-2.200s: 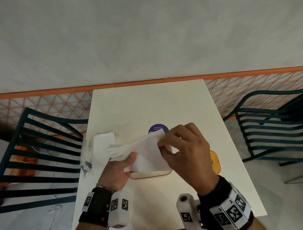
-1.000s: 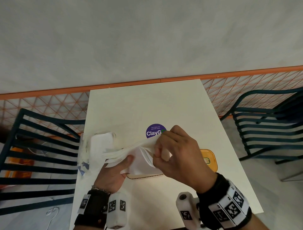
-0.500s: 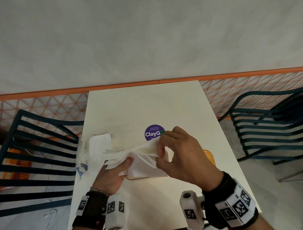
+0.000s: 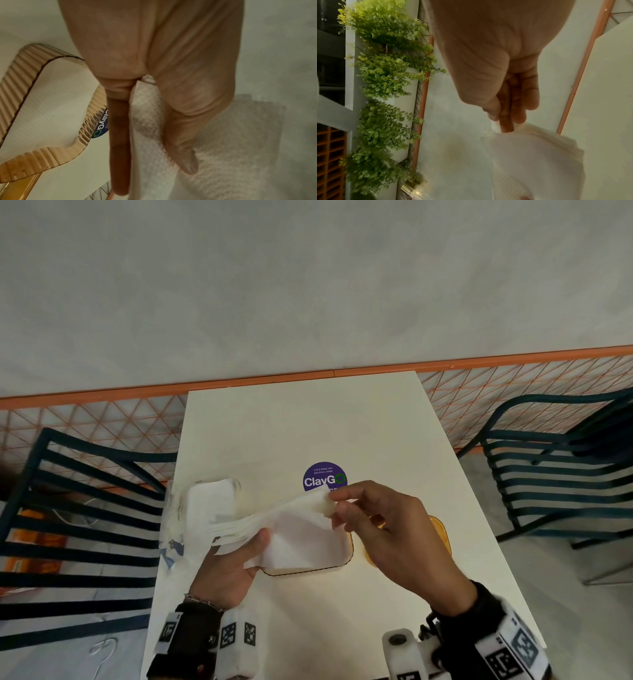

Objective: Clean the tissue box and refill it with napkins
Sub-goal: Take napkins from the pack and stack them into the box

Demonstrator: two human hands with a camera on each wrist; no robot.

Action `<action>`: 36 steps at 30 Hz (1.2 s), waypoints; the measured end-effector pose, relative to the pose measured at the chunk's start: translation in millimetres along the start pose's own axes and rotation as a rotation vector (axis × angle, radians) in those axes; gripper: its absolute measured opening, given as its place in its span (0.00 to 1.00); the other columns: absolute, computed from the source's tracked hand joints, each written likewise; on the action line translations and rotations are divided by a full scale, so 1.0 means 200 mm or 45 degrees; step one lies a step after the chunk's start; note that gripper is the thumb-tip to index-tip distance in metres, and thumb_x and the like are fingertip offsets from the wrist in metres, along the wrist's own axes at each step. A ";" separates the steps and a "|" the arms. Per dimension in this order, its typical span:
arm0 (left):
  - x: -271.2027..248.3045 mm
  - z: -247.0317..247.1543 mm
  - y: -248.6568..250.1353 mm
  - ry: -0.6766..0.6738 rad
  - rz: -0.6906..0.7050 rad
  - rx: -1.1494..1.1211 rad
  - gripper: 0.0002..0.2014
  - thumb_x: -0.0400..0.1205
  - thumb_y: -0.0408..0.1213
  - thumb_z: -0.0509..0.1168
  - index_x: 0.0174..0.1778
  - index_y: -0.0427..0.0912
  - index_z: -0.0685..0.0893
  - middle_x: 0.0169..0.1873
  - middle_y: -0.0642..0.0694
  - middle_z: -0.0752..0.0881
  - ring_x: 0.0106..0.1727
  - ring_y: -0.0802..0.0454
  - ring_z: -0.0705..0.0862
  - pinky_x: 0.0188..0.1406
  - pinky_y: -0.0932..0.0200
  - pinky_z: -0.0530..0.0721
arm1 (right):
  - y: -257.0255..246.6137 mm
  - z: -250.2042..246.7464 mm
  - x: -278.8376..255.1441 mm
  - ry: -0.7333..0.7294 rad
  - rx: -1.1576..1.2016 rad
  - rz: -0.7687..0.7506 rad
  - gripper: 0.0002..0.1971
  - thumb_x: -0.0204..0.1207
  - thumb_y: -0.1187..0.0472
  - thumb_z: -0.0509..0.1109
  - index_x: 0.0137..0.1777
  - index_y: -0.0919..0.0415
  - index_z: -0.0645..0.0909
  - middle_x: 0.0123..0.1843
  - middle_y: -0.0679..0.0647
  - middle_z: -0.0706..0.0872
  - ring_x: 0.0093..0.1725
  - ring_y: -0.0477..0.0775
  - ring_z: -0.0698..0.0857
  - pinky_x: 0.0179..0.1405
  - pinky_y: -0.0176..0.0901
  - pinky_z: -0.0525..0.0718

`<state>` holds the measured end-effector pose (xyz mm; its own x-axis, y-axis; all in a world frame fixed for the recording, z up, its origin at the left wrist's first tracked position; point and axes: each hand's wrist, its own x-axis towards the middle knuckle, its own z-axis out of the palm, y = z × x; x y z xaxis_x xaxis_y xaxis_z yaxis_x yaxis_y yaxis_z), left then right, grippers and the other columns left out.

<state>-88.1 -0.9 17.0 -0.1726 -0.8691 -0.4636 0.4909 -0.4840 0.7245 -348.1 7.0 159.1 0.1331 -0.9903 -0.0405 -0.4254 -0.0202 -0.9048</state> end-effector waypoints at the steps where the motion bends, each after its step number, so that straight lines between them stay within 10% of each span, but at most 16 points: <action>1: 0.00 0.00 0.00 -0.001 -0.005 0.022 0.36 0.67 0.42 0.87 0.71 0.37 0.85 0.70 0.34 0.86 0.72 0.35 0.84 0.71 0.31 0.80 | 0.00 0.02 0.00 0.033 0.007 0.019 0.06 0.84 0.58 0.72 0.56 0.46 0.88 0.39 0.38 0.93 0.38 0.49 0.91 0.42 0.46 0.87; 6: 0.00 -0.01 0.00 -0.008 0.027 0.024 0.45 0.65 0.47 0.88 0.75 0.35 0.80 0.73 0.31 0.83 0.75 0.32 0.81 0.78 0.26 0.72 | -0.02 0.05 0.01 0.119 -0.024 0.041 0.05 0.77 0.53 0.79 0.52 0.46 0.90 0.33 0.38 0.92 0.30 0.40 0.86 0.34 0.24 0.76; 12: -0.01 0.00 0.02 0.022 0.081 0.093 0.46 0.61 0.49 0.90 0.72 0.32 0.82 0.70 0.30 0.85 0.72 0.33 0.83 0.64 0.40 0.88 | -0.01 0.04 0.02 0.138 -0.313 -0.089 0.14 0.66 0.44 0.85 0.50 0.40 0.88 0.36 0.32 0.88 0.41 0.44 0.83 0.39 0.29 0.76; 19: -0.01 0.00 0.01 -0.003 0.076 0.031 0.28 0.73 0.37 0.80 0.70 0.35 0.84 0.71 0.30 0.84 0.72 0.32 0.83 0.70 0.33 0.81 | 0.01 0.07 0.04 0.334 -0.542 -0.395 0.08 0.66 0.52 0.87 0.42 0.42 0.90 0.40 0.35 0.88 0.40 0.44 0.77 0.35 0.29 0.72; 24: -0.02 0.02 0.03 0.017 0.081 0.032 0.37 0.60 0.44 0.90 0.66 0.43 0.89 0.70 0.36 0.86 0.71 0.38 0.85 0.69 0.38 0.84 | 0.01 0.09 0.03 0.327 -0.563 -0.485 0.05 0.66 0.57 0.81 0.38 0.47 0.89 0.39 0.37 0.89 0.41 0.45 0.77 0.33 0.34 0.77; 30: -0.04 0.05 0.03 -0.023 0.114 0.006 0.23 0.75 0.36 0.81 0.67 0.44 0.89 0.71 0.35 0.85 0.74 0.35 0.83 0.78 0.30 0.72 | 0.00 0.10 0.03 0.200 -0.600 -0.524 0.07 0.66 0.59 0.78 0.36 0.51 0.82 0.37 0.40 0.89 0.41 0.47 0.78 0.30 0.44 0.79; 36: -0.06 0.08 0.05 -0.013 0.105 0.003 0.18 0.77 0.28 0.68 0.55 0.50 0.95 0.65 0.39 0.90 0.66 0.42 0.89 0.67 0.38 0.85 | -0.02 0.09 0.05 0.148 -0.616 -0.462 0.13 0.62 0.58 0.82 0.42 0.49 0.81 0.36 0.34 0.80 0.40 0.37 0.69 0.31 0.35 0.75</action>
<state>-95.4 2.8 38.3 -0.1402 -0.9071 -0.3969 0.5019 -0.4107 0.7612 -328.8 0.1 153.8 0.2588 -0.9166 0.3048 -0.7329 -0.3919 -0.5562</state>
